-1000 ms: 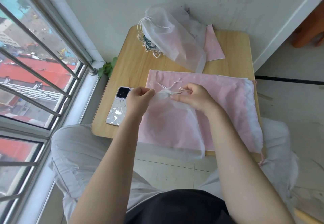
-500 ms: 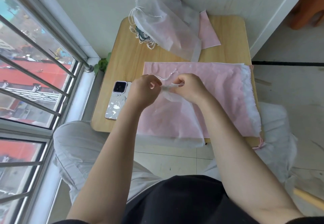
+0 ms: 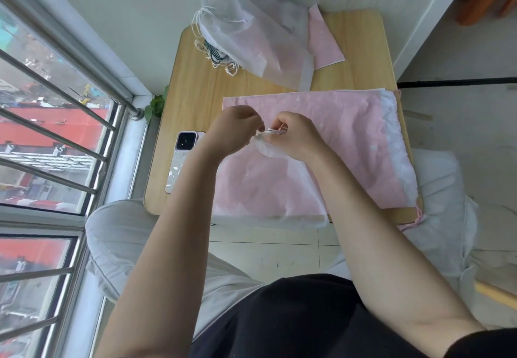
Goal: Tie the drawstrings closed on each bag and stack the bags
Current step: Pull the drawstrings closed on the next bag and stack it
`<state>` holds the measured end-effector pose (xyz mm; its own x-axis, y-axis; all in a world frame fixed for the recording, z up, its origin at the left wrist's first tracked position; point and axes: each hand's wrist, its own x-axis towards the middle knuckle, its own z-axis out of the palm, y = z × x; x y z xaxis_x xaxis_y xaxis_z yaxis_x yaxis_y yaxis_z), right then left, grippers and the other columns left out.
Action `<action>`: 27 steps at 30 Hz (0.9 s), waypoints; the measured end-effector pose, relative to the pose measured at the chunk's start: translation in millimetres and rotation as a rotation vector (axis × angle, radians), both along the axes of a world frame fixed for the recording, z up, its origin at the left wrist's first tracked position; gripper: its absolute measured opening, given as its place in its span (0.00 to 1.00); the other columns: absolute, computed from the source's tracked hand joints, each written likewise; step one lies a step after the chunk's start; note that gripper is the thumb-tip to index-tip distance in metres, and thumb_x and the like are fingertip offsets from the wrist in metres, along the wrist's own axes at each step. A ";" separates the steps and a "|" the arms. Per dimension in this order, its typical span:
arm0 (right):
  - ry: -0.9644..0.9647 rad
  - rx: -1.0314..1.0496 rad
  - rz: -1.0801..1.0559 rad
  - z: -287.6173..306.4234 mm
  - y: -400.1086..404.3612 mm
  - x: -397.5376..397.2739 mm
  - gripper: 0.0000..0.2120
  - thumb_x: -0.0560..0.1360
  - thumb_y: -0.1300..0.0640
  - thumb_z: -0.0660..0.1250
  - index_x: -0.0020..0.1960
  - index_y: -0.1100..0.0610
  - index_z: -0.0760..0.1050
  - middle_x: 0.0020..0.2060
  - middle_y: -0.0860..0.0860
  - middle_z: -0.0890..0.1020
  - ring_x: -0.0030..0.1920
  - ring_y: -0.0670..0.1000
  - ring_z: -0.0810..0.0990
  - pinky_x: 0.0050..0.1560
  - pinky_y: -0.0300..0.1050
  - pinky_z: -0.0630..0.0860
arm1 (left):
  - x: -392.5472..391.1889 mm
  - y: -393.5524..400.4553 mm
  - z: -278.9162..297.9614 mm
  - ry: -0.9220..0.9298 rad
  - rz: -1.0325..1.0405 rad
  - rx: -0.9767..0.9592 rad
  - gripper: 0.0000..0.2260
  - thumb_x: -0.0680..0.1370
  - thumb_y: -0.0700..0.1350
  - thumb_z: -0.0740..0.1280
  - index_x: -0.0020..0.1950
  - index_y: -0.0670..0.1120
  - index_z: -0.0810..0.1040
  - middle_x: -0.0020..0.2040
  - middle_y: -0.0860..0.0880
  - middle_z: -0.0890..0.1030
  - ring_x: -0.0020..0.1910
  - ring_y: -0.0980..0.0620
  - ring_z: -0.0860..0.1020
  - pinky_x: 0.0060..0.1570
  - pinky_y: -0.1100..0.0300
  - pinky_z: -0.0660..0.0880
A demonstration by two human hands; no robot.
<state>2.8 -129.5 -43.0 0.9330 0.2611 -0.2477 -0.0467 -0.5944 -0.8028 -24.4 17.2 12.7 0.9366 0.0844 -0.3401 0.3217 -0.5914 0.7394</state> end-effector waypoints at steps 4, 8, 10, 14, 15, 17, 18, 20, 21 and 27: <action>0.005 -0.025 0.018 -4.3 -0.7 1.5 0.12 0.70 0.47 0.70 0.43 0.55 0.75 0.40 0.47 0.79 0.42 0.49 0.77 0.42 0.42 0.73 | -11.2 -6.0 -19.9 -0.032 0.083 -0.258 0.09 0.78 0.41 0.65 0.45 0.42 0.84 0.36 0.47 0.79 0.30 0.54 0.73 0.36 0.61 0.72; 0.209 0.263 0.028 -0.7 -5.6 0.8 0.15 0.72 0.53 0.72 0.57 0.55 0.75 0.42 0.47 0.79 0.40 0.47 0.77 0.41 0.41 0.73 | -19.3 -7.2 -42.9 -0.160 0.324 -0.309 0.05 0.78 0.43 0.70 0.45 0.45 0.85 0.31 0.51 0.80 0.22 0.57 0.68 0.27 0.64 0.66; 0.298 0.504 0.011 3.2 -9.8 2.2 0.14 0.75 0.62 0.68 0.60 0.57 0.74 0.40 0.53 0.81 0.35 0.49 0.75 0.37 0.43 0.72 | -21.2 -5.1 -52.2 -0.167 0.387 -0.273 0.05 0.76 0.46 0.72 0.42 0.47 0.85 0.29 0.51 0.78 0.22 0.59 0.67 0.28 0.64 0.65; 0.292 0.447 0.094 9.5 -12.4 4.6 0.15 0.74 0.66 0.67 0.59 0.55 0.76 0.43 0.57 0.84 0.36 0.51 0.77 0.39 0.43 0.73 | -21.5 -6.2 -62.1 -0.163 0.300 -0.150 0.13 0.78 0.49 0.69 0.36 0.46 0.83 0.28 0.48 0.75 0.27 0.54 0.68 0.32 0.59 0.66; 0.255 0.377 0.120 11.0 -11.7 5.3 0.15 0.73 0.65 0.68 0.58 0.54 0.77 0.44 0.55 0.85 0.38 0.50 0.79 0.42 0.41 0.73 | -21.0 -6.6 -63.2 -0.156 0.266 -0.128 0.12 0.78 0.48 0.67 0.37 0.46 0.83 0.31 0.47 0.76 0.30 0.53 0.69 0.34 0.59 0.66; 0.180 0.241 0.150 13.7 -9.8 9.7 0.16 0.71 0.62 0.70 0.57 0.51 0.78 0.42 0.50 0.86 0.44 0.46 0.82 0.48 0.39 0.73 | -22.0 -6.3 -65.3 -0.132 0.186 -0.127 0.13 0.77 0.45 0.65 0.34 0.45 0.79 0.31 0.47 0.73 0.32 0.53 0.67 0.34 0.58 0.63; 0.161 0.197 0.154 15.8 -8.5 12.6 0.17 0.71 0.62 0.70 0.58 0.50 0.78 0.41 0.49 0.85 0.45 0.45 0.82 0.50 0.38 0.73 | -22.8 -5.7 -66.9 -0.124 0.140 -0.116 0.14 0.77 0.45 0.66 0.32 0.43 0.73 0.29 0.49 0.68 0.31 0.54 0.64 0.33 0.57 0.60; 0.156 0.206 0.162 21.3 -5.5 17.3 0.21 0.69 0.62 0.71 0.61 0.49 0.77 0.44 0.51 0.85 0.50 0.47 0.82 0.52 0.40 0.74 | -24.5 -4.5 -70.2 -0.131 0.084 -0.041 0.18 0.77 0.46 0.67 0.29 0.47 0.66 0.26 0.55 0.63 0.28 0.55 0.61 0.30 0.60 0.57; 0.157 0.299 0.166 24.7 -3.0 18.2 0.23 0.70 0.61 0.71 0.63 0.50 0.76 0.49 0.53 0.84 0.54 0.49 0.82 0.55 0.41 0.75 | -24.4 -3.6 -72.5 -0.131 0.101 -0.025 0.16 0.79 0.47 0.66 0.30 0.50 0.71 0.25 0.57 0.66 0.27 0.57 0.64 0.29 0.62 0.60; -0.003 0.556 -0.016 39.8 2.6 17.8 0.21 0.77 0.64 0.64 0.67 0.49 0.71 0.62 0.42 0.75 0.63 0.43 0.75 0.58 0.32 0.70 | -23.8 -0.2 -77.6 0.007 0.346 -0.331 0.14 0.82 0.48 0.62 0.48 0.45 0.85 0.26 0.59 0.74 0.27 0.60 0.69 0.28 0.69 0.65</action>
